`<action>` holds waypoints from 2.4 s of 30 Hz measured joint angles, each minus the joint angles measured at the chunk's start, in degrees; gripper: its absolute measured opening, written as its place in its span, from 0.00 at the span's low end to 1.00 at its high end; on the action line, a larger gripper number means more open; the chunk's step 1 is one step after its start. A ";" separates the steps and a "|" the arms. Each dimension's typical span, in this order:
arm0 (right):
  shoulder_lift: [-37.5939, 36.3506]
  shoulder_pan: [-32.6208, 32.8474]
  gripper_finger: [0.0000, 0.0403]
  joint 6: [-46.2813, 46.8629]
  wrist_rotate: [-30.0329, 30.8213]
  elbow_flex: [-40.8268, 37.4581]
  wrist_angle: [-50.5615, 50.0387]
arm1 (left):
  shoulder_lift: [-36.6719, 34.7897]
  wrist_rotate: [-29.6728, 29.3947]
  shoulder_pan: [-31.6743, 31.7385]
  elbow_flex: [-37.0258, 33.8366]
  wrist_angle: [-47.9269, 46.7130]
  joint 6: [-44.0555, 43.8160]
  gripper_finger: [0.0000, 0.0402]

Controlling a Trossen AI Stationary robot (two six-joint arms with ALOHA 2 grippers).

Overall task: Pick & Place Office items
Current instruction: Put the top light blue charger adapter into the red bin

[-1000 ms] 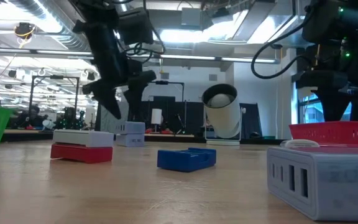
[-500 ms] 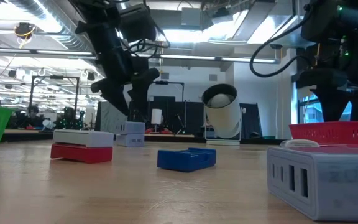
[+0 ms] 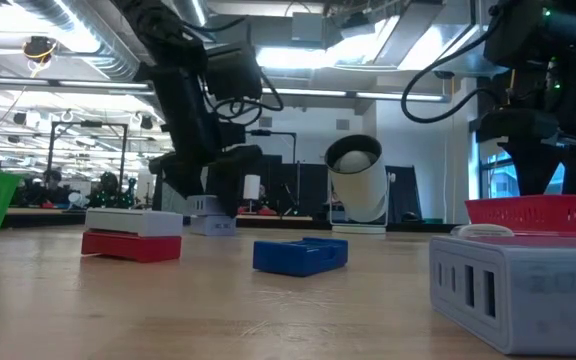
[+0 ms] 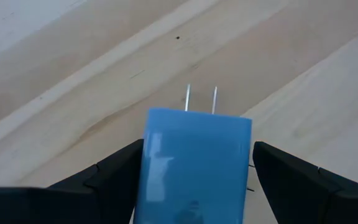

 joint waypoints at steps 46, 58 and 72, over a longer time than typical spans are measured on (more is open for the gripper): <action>-0.02 -0.04 0.73 -12.54 11.34 13.69 0.20 | -21.86 -10.22 -8.65 4.46 32.19 23.43 0.52; -0.02 -0.04 0.73 -16.04 17.16 19.23 1.93 | -21.85 -10.45 -12.36 4.46 44.55 37.63 0.52; -0.02 -1.53 0.73 -22.97 21.13 19.23 25.89 | -20.27 -31.42 -14.05 4.44 31.97 41.63 0.52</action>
